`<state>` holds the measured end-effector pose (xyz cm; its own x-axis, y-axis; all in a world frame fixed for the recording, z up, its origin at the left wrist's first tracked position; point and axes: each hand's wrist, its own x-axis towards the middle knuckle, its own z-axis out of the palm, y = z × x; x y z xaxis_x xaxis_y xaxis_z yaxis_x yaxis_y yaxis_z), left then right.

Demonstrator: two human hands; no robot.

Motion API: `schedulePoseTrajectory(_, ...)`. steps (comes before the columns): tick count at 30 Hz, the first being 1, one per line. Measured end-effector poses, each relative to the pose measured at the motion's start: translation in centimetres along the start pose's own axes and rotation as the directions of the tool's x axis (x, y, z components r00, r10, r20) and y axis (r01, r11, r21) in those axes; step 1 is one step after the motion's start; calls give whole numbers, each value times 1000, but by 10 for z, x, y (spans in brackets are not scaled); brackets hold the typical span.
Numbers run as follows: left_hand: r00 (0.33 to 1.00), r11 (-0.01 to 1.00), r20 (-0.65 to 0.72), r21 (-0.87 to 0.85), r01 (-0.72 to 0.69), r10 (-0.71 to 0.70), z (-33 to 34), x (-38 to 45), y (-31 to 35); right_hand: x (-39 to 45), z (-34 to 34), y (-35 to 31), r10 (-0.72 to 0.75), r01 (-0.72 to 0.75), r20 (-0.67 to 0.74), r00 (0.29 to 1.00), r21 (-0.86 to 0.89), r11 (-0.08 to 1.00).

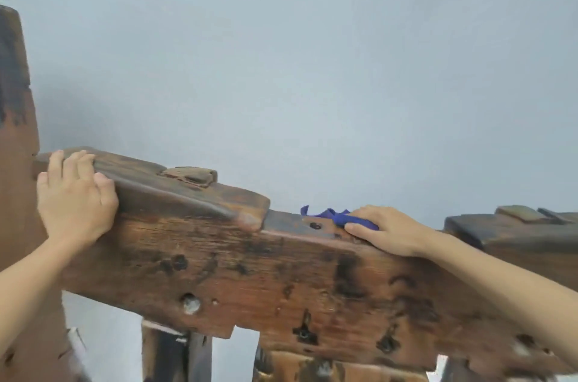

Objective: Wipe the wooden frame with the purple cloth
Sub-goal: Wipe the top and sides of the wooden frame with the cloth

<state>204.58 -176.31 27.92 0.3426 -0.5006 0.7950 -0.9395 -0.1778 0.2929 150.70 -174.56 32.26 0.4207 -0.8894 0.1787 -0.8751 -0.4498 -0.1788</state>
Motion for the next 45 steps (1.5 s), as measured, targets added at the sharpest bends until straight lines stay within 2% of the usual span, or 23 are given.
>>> schedulePoseTrajectory(3, 964, 984, 215, 116, 134, -157, -15, 3, 25, -16, -11, 41, 176, -177, -20, 984, -165, 970)
schedulePoseTrajectory(5, 945, 982, 288, 154, 114, -155, -28, -9, 76, -22, -18, 63, 278, -276, -29, 960, -260, 925)
schedulePoseTrajectory(8, 901, 986, 433, 143, -84, 14, -36, -53, 180, -3, -25, 67, 415, -387, 27, 909, -311, 868)
schedulePoseTrajectory(10, 808, 958, 555, 64, -280, 199, -36, -92, 260, 16, -24, 65, 464, -404, 148, 874, -309, 861)
schedulePoseTrajectory(12, 663, 911, 662, -75, -405, 349, -33, -126, 332, 29, -20, 65, 463, -406, 251, 850, -249, 880)
schedulePoseTrajectory(13, 613, 907, 703, -111, -406, 360, -30, -138, 364, 33, -18, 69, 442, -395, 280, 852, -209, 895)
schedulePoseTrajectory(15, 576, 936, 762, -112, -333, 296, -25, -142, 407, 31, -17, 75, 386, -343, 253, 887, -199, 918)
schedulePoseTrajectory(17, 549, 961, 802, -105, -257, 235, -17, -137, 421, 19, -23, 83, 296, -244, 149, 943, -295, 924)
schedulePoseTrajectory(19, 509, 963, 830, -119, -240, 230, -9, -132, 424, 0, -35, 101, 187, -140, 75, 979, -418, 898)
schedulePoseTrajectory(21, 490, 961, 836, -146, -236, 248, -2, -128, 424, -15, -55, 122, 181, -127, 86, 980, -430, 894)
schedulePoseTrajectory(24, 499, 967, 832, -163, -198, 242, 5, -125, 428, -10, -75, 143, 277, -213, 196, 941, -293, 932)
schedulePoseTrajectory(26, 525, 970, 817, -183, -157, 239, 8, -124, 430, 5, -75, 154, 315, -276, 341, 886, -161, 948)
schedulePoseTrajectory(29, 554, 967, 794, -226, -115, 251, 11, -120, 426, 15, -70, 159, 297, -361, 603, 740, -15, 932)
schedulePoseTrajectory(31, 562, 964, 785, -242, -106, 259, 11, -118, 423, 13, -72, 159, 279, -373, 667, 691, -2, 928)
schedulePoseTrajectory(33, 564, 963, 783, -247, -103, 261, 12, -117, 419, 6, -75, 161, 306, -360, 608, 733, -35, 932)
schedulePoseTrajectory(37, 577, 952, 758, -262, -157, 303, 16, -119, 417, -14, -86, 183, 254, -238, 356, 899, -87, 967)
schedulePoseTrajectory(41, 556, 947, 767, -254, -196, 321, 18, -115, 420, -39, -106, 213, 273, -263, 118, 955, -94, 960)
schedulePoseTrajectory(45, 535, 953, 790, -239, -183, 301, 21, -112, 420, -72, -106, 216, 105, -105, -4, 994, -68, 992)
